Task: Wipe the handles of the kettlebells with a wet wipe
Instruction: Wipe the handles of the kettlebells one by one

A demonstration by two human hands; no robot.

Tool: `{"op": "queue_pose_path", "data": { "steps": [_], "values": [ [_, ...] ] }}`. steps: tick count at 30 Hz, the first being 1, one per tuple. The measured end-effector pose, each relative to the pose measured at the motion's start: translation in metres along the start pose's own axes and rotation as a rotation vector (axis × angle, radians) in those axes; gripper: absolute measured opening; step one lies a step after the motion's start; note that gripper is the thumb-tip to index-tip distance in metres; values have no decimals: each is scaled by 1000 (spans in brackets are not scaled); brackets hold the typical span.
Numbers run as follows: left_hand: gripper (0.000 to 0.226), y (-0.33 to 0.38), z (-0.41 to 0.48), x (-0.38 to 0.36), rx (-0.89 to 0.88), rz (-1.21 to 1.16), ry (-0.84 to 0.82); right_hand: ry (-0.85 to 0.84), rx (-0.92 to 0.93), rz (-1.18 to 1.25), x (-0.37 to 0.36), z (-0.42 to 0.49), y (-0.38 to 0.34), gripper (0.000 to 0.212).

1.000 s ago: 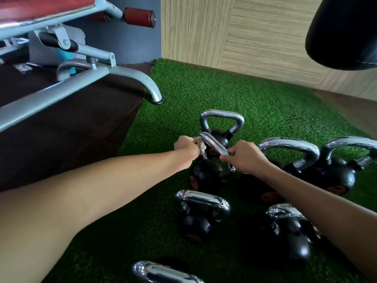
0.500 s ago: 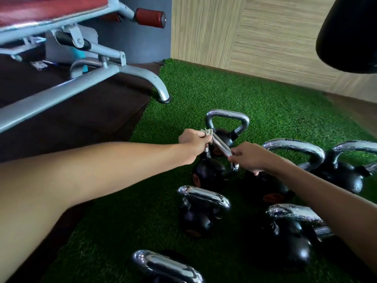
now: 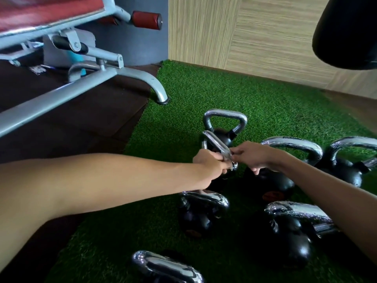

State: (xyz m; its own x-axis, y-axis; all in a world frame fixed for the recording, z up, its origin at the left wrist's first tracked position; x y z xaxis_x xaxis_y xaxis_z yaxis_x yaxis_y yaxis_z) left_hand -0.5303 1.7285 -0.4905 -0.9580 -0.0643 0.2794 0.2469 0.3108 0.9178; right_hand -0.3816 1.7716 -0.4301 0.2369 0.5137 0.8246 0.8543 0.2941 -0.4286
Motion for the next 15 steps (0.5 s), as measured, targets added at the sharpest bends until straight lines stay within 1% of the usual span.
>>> {"op": "queue_pose_path", "data": {
  "steps": [4, 5, 8, 11, 13, 15],
  "values": [
    [41, -1, 11, 8, -37, 35, -19, 13, -2, 88, 2, -3, 0, 27],
    [40, -4, 12, 8, -41, 57, -42, 12, -2, 87, 3, 0, 2, 29],
    [28, -15, 2, -1, -58, 186, -105, 6, 20, 35, 2, 6, 8, 27],
    [23, -17, 4, -3, -126, 302, -80, 26, 35, 16, 2, 9, 12, 24],
    [21, -13, 9, 0, -164, 348, -70, 8, 28, 20, 3, 10, 15, 29],
    [24, -13, 13, 2, -195, 408, -85, 4, 11, 19, 3, 11, 17, 30]
  ]
}}
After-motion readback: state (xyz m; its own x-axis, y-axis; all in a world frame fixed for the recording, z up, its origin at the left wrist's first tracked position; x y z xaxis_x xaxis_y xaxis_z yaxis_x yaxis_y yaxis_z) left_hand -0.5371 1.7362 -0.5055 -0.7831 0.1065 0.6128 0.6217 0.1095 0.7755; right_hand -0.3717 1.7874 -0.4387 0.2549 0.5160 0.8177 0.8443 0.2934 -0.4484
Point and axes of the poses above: each hand's wrist, its own z-axis towards the middle knuckle, its own x-axis out of the back of the hand, y = z × x, the point moved 1 cm from there along z, towards the middle knuckle, and after that the axes turned 1 degree about -x, right-handed, at the moved point
